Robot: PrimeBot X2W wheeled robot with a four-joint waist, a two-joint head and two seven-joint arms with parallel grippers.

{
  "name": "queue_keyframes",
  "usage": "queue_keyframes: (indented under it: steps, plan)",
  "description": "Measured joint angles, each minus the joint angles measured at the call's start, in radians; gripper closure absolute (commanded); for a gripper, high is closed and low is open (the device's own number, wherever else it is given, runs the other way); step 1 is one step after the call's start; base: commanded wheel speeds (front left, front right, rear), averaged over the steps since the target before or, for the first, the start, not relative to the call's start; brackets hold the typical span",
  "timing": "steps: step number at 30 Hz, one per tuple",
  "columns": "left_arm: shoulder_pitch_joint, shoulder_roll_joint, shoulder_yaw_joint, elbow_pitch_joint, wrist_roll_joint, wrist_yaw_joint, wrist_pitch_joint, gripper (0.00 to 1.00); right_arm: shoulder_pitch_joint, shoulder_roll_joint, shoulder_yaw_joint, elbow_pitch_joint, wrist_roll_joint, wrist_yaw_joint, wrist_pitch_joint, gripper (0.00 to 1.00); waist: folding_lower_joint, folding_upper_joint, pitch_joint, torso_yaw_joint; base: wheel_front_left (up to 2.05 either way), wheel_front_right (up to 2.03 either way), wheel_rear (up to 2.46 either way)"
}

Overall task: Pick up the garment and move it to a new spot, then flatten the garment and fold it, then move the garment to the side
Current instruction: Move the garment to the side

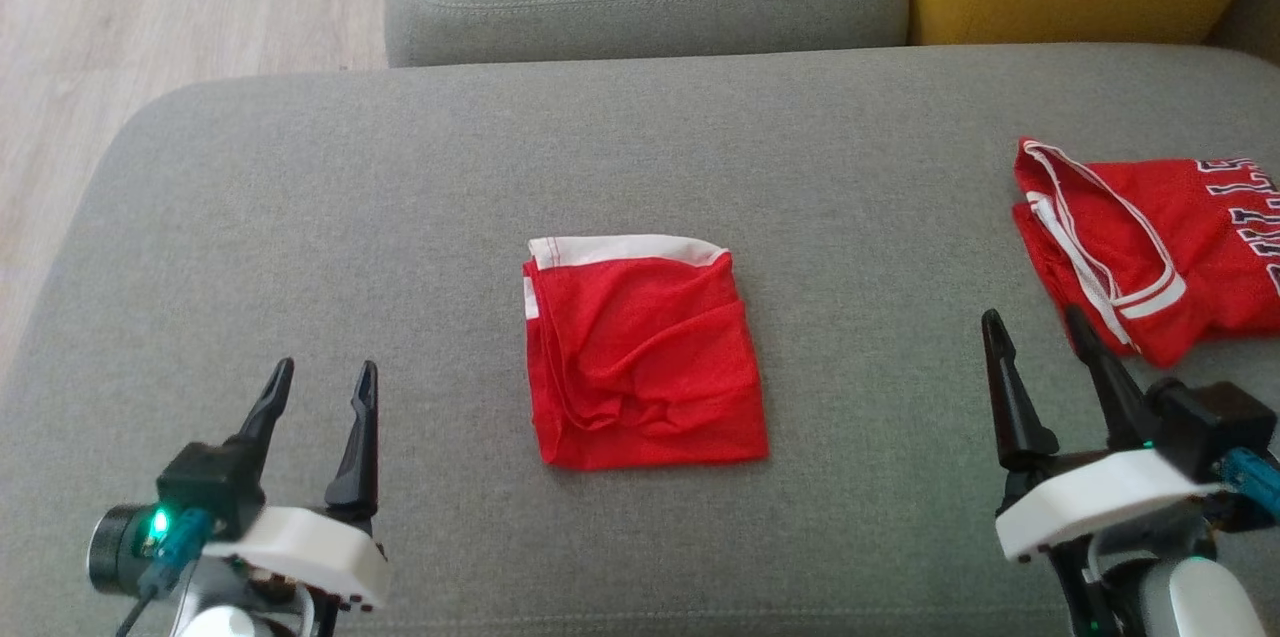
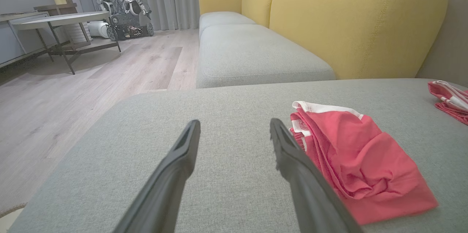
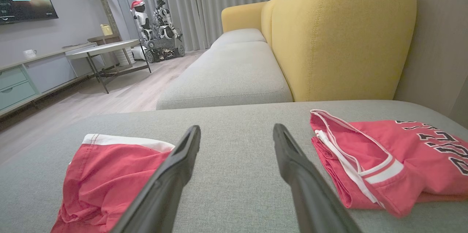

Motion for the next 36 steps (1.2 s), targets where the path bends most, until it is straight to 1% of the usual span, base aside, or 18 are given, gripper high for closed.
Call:
queue_keyframes:
  steps: [16, 23, 25, 29, 33, 34, 35, 36]
  plan:
    - [-0.001, 0.000, -0.007, -0.004, -0.007, 0.001, 0.000, 0.00, 0.000, 0.002, -0.003, 0.000, -0.017, 0.000, 0.010, 0.00, 0.0000, 0.0000, 0.010, 0.004, 0.00, 0.00, 0.00]
    - [-0.034, 0.000, -0.016, -0.009, -0.007, -0.001, -0.002, 0.00, -0.016, 0.003, -0.003, 0.006, -0.018, 0.000, 0.012, 0.00, 0.0000, 0.0000, 0.048, 0.021, 0.00, 0.00, 0.00]
    - [-0.058, -0.001, -0.018, -0.009, -0.007, -0.003, -0.005, 0.00, -0.042, -0.001, 0.009, 0.027, -0.019, 0.000, 0.012, 0.00, 0.0000, 0.0000, 0.066, 0.030, 0.00, 0.00, 0.00]
    - [-0.116, -0.009, -0.035, -0.007, -0.005, -0.022, -0.015, 0.00, -0.131, -0.015, 0.052, 0.102, -0.032, 0.000, 0.012, 0.00, 0.0000, 0.0000, 0.109, 0.054, 0.00, 0.00, 0.00]
    - [-0.183, -0.032, -0.051, 0.016, -0.004, -0.045, -0.026, 0.00, -0.222, -0.025, 0.096, 0.227, -0.036, 0.000, 0.006, 0.00, 0.0000, 0.0000, 0.153, 0.089, 0.00, 0.00, 0.00]
    - [-0.212, -0.049, -0.055, 0.030, -0.004, -0.051, -0.036, 0.00, -0.260, -0.024, 0.126, 0.300, -0.036, 0.000, -0.005, 0.00, 0.0000, 0.0000, 0.174, 0.109, 0.00, 0.00, 0.00]
    - [-0.212, -0.049, -0.055, 0.030, -0.004, -0.051, -0.036, 0.00, -0.260, -0.024, 0.126, 0.300, -0.036, 0.000, -0.005, 0.00, 0.0000, 0.0000, 0.174, 0.109, 0.00, 0.00, 0.00]
    - [-0.225, -0.056, -0.058, 0.037, -0.004, -0.054, -0.043, 0.00, -0.278, -0.024, 0.143, 0.338, -0.034, 0.000, -0.012, 0.00, 0.0000, 0.0000, 0.185, 0.119, 0.00, 0.00, 0.00]
